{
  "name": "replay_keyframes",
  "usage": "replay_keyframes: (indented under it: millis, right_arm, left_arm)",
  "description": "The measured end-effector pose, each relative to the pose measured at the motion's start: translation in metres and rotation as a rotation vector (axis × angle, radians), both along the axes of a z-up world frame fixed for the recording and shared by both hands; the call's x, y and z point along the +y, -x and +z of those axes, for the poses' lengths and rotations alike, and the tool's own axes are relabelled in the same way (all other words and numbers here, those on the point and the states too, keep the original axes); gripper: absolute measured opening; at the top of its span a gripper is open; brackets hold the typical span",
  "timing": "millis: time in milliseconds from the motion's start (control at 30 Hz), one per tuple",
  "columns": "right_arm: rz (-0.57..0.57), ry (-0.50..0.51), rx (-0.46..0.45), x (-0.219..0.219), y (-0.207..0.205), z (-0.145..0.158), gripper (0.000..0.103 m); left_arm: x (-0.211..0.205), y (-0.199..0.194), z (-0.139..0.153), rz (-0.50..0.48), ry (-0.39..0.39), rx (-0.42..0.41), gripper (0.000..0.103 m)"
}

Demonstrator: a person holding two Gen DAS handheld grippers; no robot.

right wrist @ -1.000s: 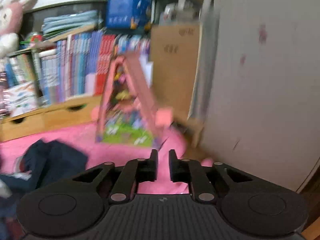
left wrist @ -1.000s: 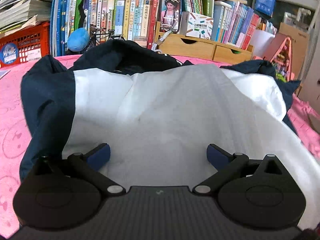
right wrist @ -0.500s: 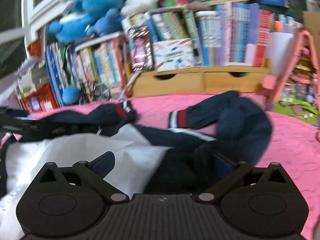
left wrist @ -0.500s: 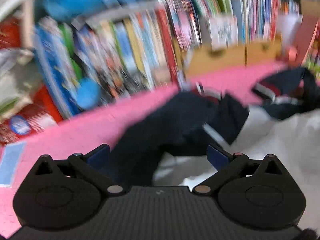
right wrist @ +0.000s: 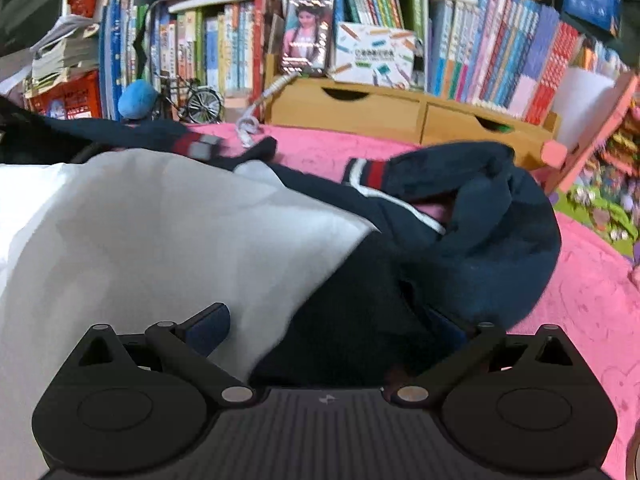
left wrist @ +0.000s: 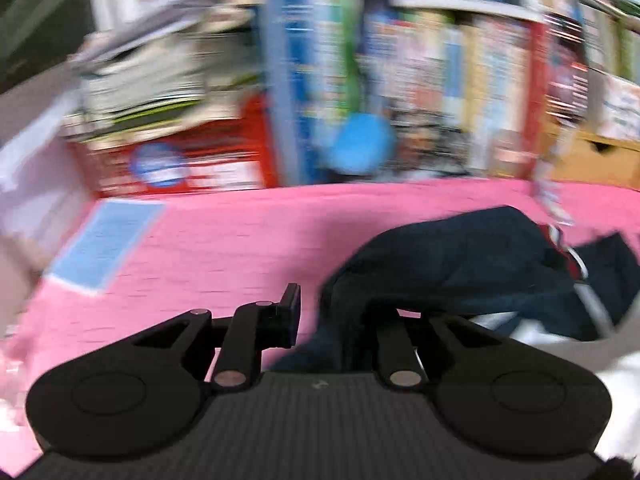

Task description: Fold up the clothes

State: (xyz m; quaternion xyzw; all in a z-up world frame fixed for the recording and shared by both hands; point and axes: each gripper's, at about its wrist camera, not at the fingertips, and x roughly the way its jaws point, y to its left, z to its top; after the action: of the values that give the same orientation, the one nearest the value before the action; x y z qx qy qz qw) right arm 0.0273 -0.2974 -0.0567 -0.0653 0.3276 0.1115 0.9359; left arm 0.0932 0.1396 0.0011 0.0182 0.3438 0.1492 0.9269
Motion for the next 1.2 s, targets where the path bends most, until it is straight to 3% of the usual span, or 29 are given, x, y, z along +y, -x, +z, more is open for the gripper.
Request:
replay_keyframes:
  millis: [200, 300, 400, 533, 600, 633, 667, 900, 967, 1067, 1133, 1200]
  right_arm:
    - [-0.019, -0.029, 0.037, -0.019, 0.006, 0.003, 0.103]
    - [-0.037, -0.057, 0.06, -0.031, 0.007, 0.011, 0.103]
    - [-0.064, -0.114, 0.082, -0.046, 0.005, 0.024, 0.103]
    - [-0.106, -0.224, 0.088, -0.068, 0.005, 0.047, 0.103]
    - [-0.119, -0.271, 0.092, -0.078, 0.006, 0.054, 0.103]
    - [-0.127, -0.286, 0.093, -0.083, 0.007, 0.056, 0.103]
    - [-0.137, -0.295, 0.092, -0.087, 0.008, 0.057, 0.103]
    - [-0.259, -0.331, 0.119, -0.125, 0.021, 0.048, 0.103]
    - [-0.271, -0.392, 0.154, -0.137, 0.025, 0.04, 0.103]
    - [-0.243, -0.556, 0.225, -0.148, 0.023, 0.025, 0.103]
    - [-0.233, -0.639, 0.268, -0.147, 0.017, 0.017, 0.103]
    - [-0.247, -0.647, 0.28, -0.142, 0.01, 0.015, 0.103]
  left_arm:
    - [0.076, 0.038, 0.005, 0.184, -0.069, -0.005, 0.017]
    - [0.111, 0.058, 0.0, 0.249, 0.005, 0.01, 0.02]
    - [0.119, 0.069, -0.007, 0.255, -0.004, 0.024, 0.026]
    - [0.116, 0.08, -0.013, 0.247, -0.038, 0.045, 0.041]
    - [0.119, 0.089, -0.013, 0.245, -0.007, 0.043, 0.059]
    - [0.12, 0.096, -0.012, 0.242, 0.016, 0.034, 0.075]
    - [0.121, 0.105, -0.01, 0.228, 0.049, 0.013, 0.082]
    - [0.117, 0.167, 0.008, 0.05, 0.301, -0.097, 0.09]
    - [0.113, 0.176, 0.008, -0.061, 0.427, -0.093, 0.098]
    - [0.099, 0.177, 0.004, -0.2, 0.619, -0.087, 0.1]
    - [0.087, 0.166, 0.001, -0.244, 0.698, -0.089, 0.102]
    - [0.075, 0.155, -0.001, -0.287, 0.767, -0.093, 0.102]
